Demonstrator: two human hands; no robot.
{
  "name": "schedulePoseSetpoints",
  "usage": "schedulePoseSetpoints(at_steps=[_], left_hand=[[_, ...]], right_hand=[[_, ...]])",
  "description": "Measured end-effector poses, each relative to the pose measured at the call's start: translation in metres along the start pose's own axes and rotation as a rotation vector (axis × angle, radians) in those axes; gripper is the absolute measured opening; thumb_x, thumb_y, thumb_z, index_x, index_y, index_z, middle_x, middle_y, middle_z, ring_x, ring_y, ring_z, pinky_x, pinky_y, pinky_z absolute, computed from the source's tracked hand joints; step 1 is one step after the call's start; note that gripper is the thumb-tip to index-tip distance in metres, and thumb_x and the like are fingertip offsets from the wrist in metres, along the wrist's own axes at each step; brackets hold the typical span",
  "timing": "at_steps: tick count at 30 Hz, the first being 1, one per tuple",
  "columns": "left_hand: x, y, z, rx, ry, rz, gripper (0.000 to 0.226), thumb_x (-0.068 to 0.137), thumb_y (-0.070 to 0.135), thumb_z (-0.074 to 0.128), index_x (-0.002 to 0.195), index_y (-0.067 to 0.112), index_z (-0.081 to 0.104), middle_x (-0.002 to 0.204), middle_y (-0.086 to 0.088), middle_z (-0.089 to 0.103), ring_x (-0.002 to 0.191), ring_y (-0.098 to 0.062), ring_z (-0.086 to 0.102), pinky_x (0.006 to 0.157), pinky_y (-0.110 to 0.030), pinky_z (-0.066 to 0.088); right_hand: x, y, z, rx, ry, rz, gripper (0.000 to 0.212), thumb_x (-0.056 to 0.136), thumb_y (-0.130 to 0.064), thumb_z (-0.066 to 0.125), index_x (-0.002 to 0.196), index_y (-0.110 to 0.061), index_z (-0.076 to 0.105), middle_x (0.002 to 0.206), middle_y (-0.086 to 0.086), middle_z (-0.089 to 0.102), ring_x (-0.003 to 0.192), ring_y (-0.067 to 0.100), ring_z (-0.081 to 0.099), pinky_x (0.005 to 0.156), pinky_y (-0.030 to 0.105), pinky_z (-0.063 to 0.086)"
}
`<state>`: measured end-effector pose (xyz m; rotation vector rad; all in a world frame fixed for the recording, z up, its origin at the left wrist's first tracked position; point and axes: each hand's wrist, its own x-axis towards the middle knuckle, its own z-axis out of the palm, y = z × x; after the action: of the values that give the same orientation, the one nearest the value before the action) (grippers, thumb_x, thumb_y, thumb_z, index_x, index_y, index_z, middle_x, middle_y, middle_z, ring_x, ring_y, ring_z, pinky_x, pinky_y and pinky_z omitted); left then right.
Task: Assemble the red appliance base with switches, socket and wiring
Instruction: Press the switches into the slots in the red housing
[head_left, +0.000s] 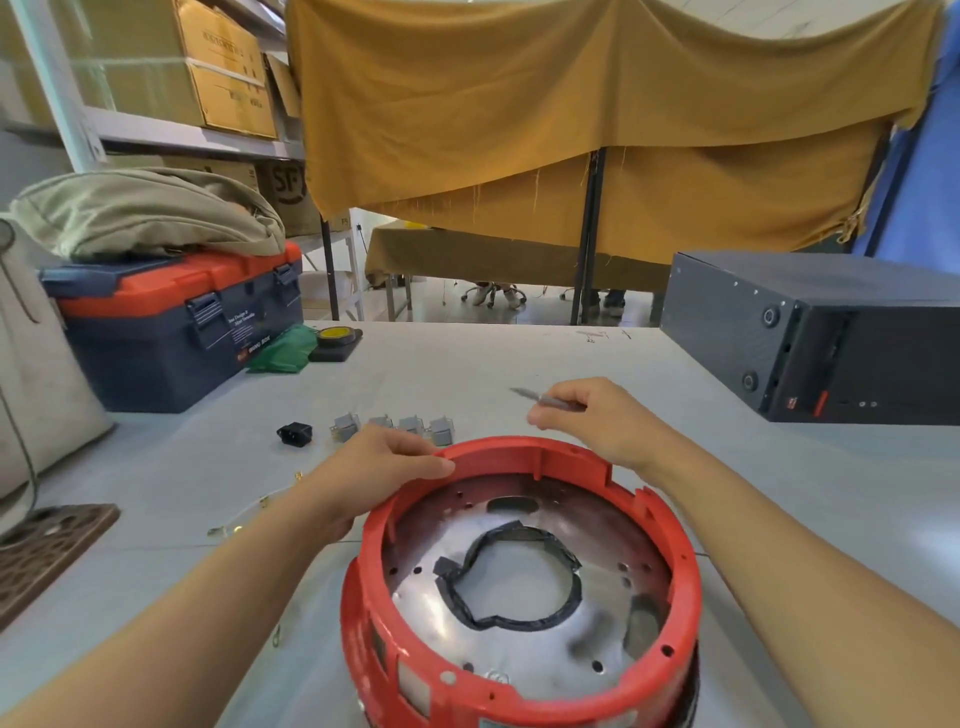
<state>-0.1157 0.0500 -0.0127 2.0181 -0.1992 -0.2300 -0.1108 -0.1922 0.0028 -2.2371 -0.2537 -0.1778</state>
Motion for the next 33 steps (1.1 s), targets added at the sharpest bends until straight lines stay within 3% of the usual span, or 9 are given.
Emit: schedulePoseSetpoints(at_steps=[3, 7, 10, 16, 20, 22, 25, 29, 33], left_hand=[[0.004, -0.004, -0.002, 0.001, 0.164, 0.026, 0.007, 0.078, 0.017, 0.073, 0.071, 0.018, 0.074, 0.072, -0.004, 0.071, 0.066, -0.016, 0.062, 0.07, -0.031, 0.051], [0.013, -0.009, -0.004, 0.042, 0.313, 0.041, 0.012, 0.083, 0.014, 0.066, 0.08, 0.025, 0.066, 0.086, -0.002, 0.072, 0.069, -0.017, 0.063, 0.068, -0.032, 0.052], [0.016, -0.009, -0.006, 0.1, 0.275, 0.067, 0.022, 0.087, 0.011, 0.057, 0.1, 0.028, 0.06, 0.094, 0.0, 0.071, 0.057, -0.018, 0.06, 0.057, -0.027, 0.048], [0.015, -0.004, -0.007, 0.371, 0.207, 0.102, 0.042, 0.09, 0.013, 0.045, 0.12, 0.041, 0.055, 0.086, 0.006, 0.063, 0.038, -0.005, 0.052, 0.055, -0.024, 0.054], [0.012, -0.001, -0.008, 0.486, 0.223, 0.099, 0.044, 0.089, 0.019, 0.045, 0.128, 0.037, 0.054, 0.104, -0.006, 0.069, 0.06, -0.016, 0.064, 0.071, -0.031, 0.058], [0.01, -0.001, -0.008, 0.528, 0.248, 0.094, 0.043, 0.089, 0.02, 0.045, 0.128, 0.036, 0.055, 0.099, -0.007, 0.071, 0.065, -0.017, 0.063, 0.077, -0.033, 0.056], [0.008, -0.002, -0.006, 0.548, 0.286, 0.091, 0.043, 0.087, 0.021, 0.045, 0.127, 0.033, 0.056, 0.088, -0.005, 0.071, 0.06, -0.016, 0.062, 0.07, -0.032, 0.057], [0.003, -0.001, -0.001, 0.592, 0.316, 0.089, 0.043, 0.086, 0.024, 0.046, 0.126, 0.032, 0.058, 0.095, -0.008, 0.07, 0.09, -0.032, 0.064, 0.079, -0.039, 0.056], [0.0, -0.001, 0.001, 0.612, 0.344, 0.1, 0.042, 0.086, 0.027, 0.047, 0.126, 0.033, 0.059, 0.108, -0.008, 0.068, 0.089, -0.034, 0.064, 0.081, -0.041, 0.055]], right_hand=[[-0.002, 0.007, -0.01, 0.127, 0.157, 0.053, 0.019, 0.087, -0.028, 0.065, 0.087, -0.01, 0.072, 0.086, 0.011, 0.068, 0.084, 0.032, 0.058, 0.078, 0.036, 0.045], [-0.008, 0.019, -0.015, 0.172, 0.297, 0.121, 0.011, 0.085, -0.025, 0.067, 0.087, -0.015, 0.071, 0.096, 0.01, 0.07, 0.091, 0.025, 0.063, 0.082, 0.034, 0.048], [-0.013, 0.028, -0.011, 0.161, 0.333, 0.156, 0.009, 0.083, -0.027, 0.069, 0.085, -0.018, 0.07, 0.092, 0.008, 0.07, 0.085, 0.024, 0.062, 0.078, 0.035, 0.05], [-0.017, 0.041, -0.005, -0.016, 0.344, 0.162, 0.01, 0.085, -0.018, 0.068, 0.09, -0.024, 0.064, 0.08, -0.011, 0.061, 0.069, 0.004, 0.054, 0.057, 0.015, 0.039], [-0.011, 0.038, -0.007, -0.025, 0.4, 0.172, 0.008, 0.086, -0.022, 0.067, 0.084, -0.014, 0.068, 0.08, 0.002, 0.064, 0.074, 0.017, 0.055, 0.061, 0.02, 0.04], [-0.01, 0.038, -0.007, -0.048, 0.425, 0.197, 0.023, 0.093, -0.025, 0.056, 0.084, -0.006, 0.067, 0.078, 0.008, 0.063, 0.073, 0.021, 0.052, 0.062, 0.028, 0.039], [-0.015, 0.042, -0.01, -0.076, 0.435, 0.245, 0.026, 0.097, -0.015, 0.044, 0.098, -0.003, 0.067, 0.087, 0.012, 0.063, 0.069, 0.021, 0.049, 0.062, 0.031, 0.038], [-0.032, 0.05, -0.017, -0.152, 0.424, 0.297, 0.022, 0.093, -0.009, 0.052, 0.097, -0.008, 0.073, 0.092, 0.009, 0.069, 0.077, 0.022, 0.058, 0.066, 0.028, 0.043], [-0.042, 0.052, -0.021, -0.33, 0.373, 0.364, 0.014, 0.088, -0.012, 0.063, 0.096, -0.008, 0.073, 0.096, 0.011, 0.071, 0.085, 0.025, 0.062, 0.074, 0.028, 0.045]])
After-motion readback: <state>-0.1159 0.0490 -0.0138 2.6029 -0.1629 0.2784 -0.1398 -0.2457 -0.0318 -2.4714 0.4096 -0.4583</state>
